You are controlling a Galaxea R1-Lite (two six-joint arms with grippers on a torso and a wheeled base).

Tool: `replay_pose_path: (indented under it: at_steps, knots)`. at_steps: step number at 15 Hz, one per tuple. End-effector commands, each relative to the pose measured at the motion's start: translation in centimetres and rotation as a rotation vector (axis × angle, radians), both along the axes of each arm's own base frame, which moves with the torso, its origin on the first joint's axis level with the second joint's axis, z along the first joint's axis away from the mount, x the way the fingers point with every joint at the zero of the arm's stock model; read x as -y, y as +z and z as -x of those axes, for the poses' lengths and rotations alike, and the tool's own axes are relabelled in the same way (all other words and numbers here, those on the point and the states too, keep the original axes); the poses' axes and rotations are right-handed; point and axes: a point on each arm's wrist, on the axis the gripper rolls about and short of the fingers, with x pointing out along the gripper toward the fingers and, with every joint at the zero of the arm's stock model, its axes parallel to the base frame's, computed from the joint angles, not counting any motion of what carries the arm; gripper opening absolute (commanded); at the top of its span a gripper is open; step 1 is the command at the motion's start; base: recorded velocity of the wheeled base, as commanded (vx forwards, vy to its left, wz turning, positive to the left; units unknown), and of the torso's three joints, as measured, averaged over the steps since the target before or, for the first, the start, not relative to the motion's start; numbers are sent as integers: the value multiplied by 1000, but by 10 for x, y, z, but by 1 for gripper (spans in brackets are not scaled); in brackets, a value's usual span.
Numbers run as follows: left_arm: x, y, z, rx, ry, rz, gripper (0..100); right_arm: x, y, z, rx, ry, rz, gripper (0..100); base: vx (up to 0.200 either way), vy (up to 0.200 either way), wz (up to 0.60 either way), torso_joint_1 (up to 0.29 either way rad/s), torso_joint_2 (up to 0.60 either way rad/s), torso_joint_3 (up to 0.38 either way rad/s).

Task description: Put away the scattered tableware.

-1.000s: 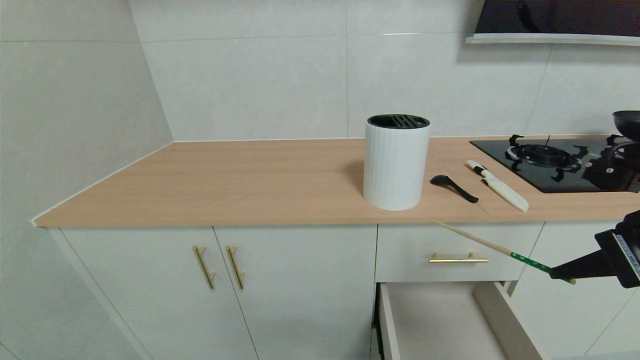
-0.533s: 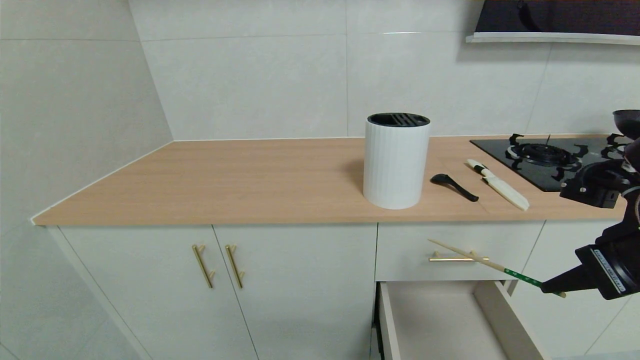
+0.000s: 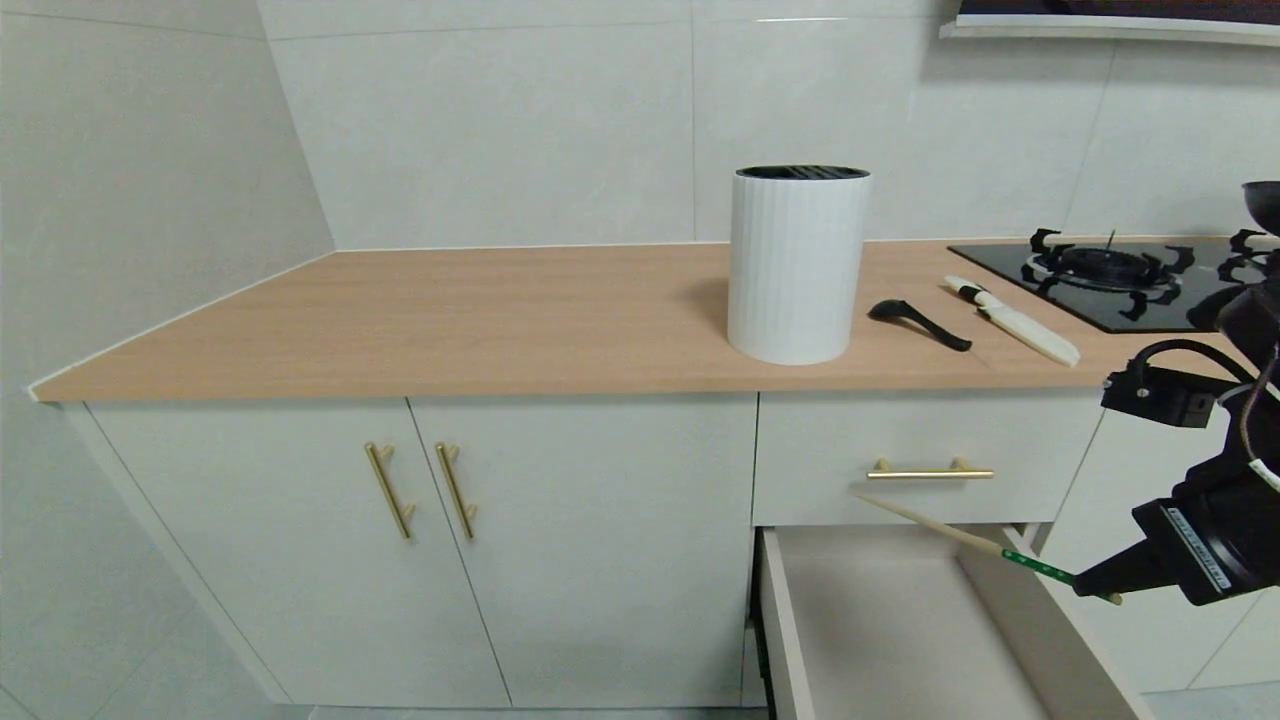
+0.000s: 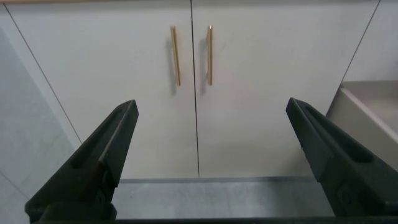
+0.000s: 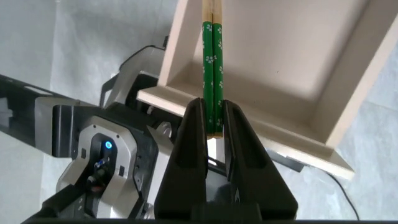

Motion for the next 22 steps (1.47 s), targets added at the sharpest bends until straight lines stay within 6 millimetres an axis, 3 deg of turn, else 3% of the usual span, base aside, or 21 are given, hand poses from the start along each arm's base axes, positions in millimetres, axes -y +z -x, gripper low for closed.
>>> replay_pose_path:
  at_steps: [1, 8, 15, 17, 22]
  knots:
    - [0, 0, 0, -1, 0, 0, 100, -1, -3, -3, -15, 2, 3, 0, 0, 0, 0, -154, 466, 310]
    - [0, 0, 0, -1, 0, 0, 100, -2, -6, -6, -31, 1, 8, 0, 0, 0, 0, -119, 439, 309]
    - [0, 0, 0, -1, 0, 0, 100, -4, -14, -15, -62, 2, 17, 0, 0, 0, 0, -13, 55, 40]
    - [0, 0, 0, -1, -1, 0, 100, -8, -28, -31, -95, 1, 25, 0, 0, 0, 0, 0, 0, 0]
    - [0, 0, 0, -1, 0, 0, 100, -23, -91, -89, -200, -99, 9, 0, 0, 0, 0, 0, 0, 0]
